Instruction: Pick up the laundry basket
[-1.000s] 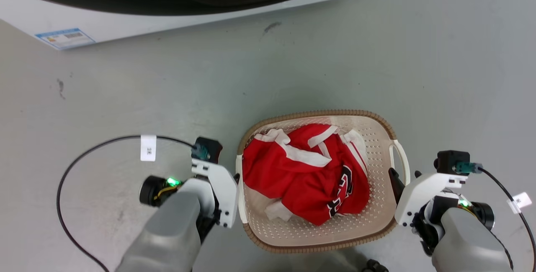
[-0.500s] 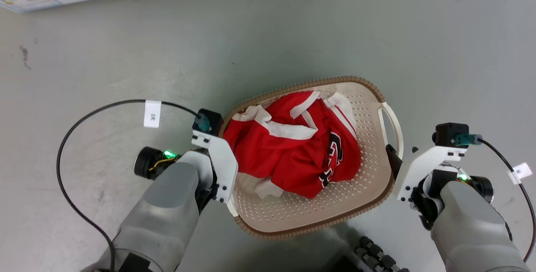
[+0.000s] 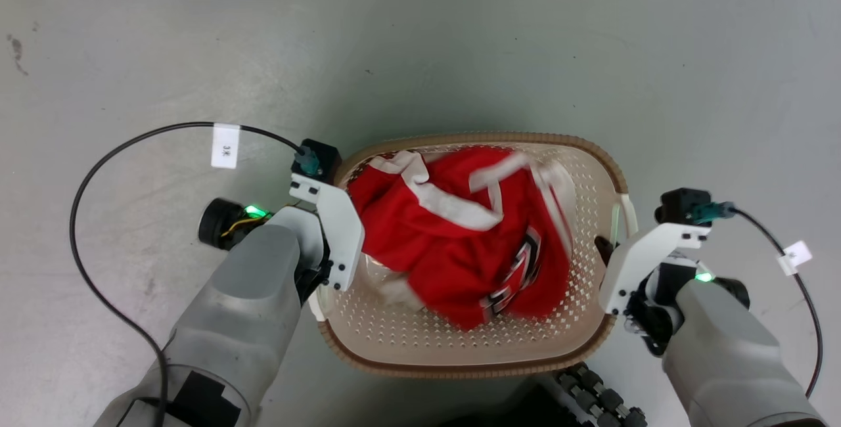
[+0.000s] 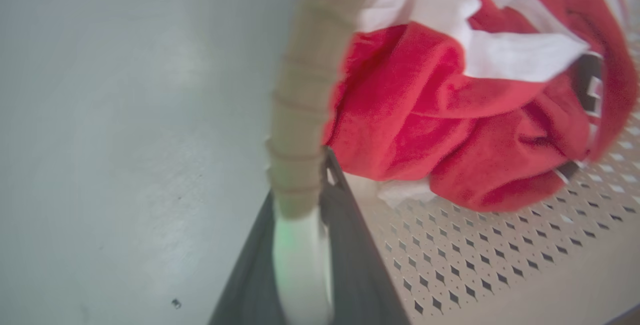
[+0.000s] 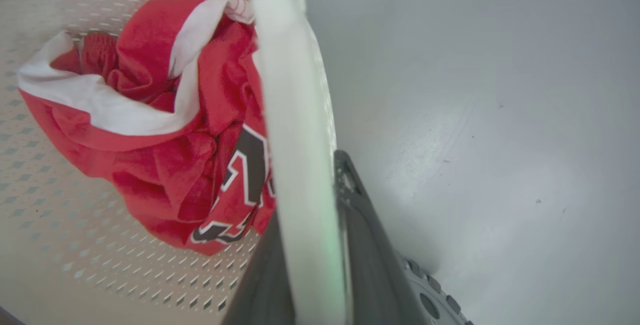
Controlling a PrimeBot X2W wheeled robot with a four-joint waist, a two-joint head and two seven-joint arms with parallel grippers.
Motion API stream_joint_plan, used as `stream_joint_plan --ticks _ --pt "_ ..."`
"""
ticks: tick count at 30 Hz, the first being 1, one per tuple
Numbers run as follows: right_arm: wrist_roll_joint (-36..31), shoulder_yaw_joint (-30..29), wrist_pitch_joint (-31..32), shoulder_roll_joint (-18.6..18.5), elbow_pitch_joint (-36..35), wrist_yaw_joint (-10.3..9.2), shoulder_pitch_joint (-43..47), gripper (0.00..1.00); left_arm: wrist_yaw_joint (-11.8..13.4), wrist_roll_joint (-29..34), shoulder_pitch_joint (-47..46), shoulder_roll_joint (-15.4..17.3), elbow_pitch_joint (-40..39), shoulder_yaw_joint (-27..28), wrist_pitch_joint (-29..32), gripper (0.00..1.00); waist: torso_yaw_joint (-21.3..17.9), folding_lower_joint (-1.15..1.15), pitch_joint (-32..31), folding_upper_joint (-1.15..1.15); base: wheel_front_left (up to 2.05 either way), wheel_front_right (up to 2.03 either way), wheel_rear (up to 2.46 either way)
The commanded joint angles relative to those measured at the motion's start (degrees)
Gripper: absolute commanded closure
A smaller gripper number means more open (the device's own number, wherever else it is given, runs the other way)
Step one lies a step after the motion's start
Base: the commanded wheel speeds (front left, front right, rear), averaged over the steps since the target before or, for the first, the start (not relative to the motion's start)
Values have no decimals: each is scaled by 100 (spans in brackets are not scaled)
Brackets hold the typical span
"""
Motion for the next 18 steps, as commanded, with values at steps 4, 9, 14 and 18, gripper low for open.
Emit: stream_joint_plan --ticks 4,9,14,18 --pt "343 297 13 60 -28 5 -48 100 -13 -32 -12 81 58 -35 -198 100 -14 1 13 0 0 0 0" --pt "586 502 -18 61 -24 5 -5 100 -24 -108 -1 74 67 -42 -294 100 -6 1 -58 0 0 0 0" --pt "626 546 40 54 -15 5 -14 100 -37 -185 -53 38 79 -49 -350 100 0 1 -250 0 0 0 0" --pt "534 503 149 -42 -10 4 116 100 -44 -252 -17 -6 91 -88 -340 100 51 1 -604 0 0 0 0"
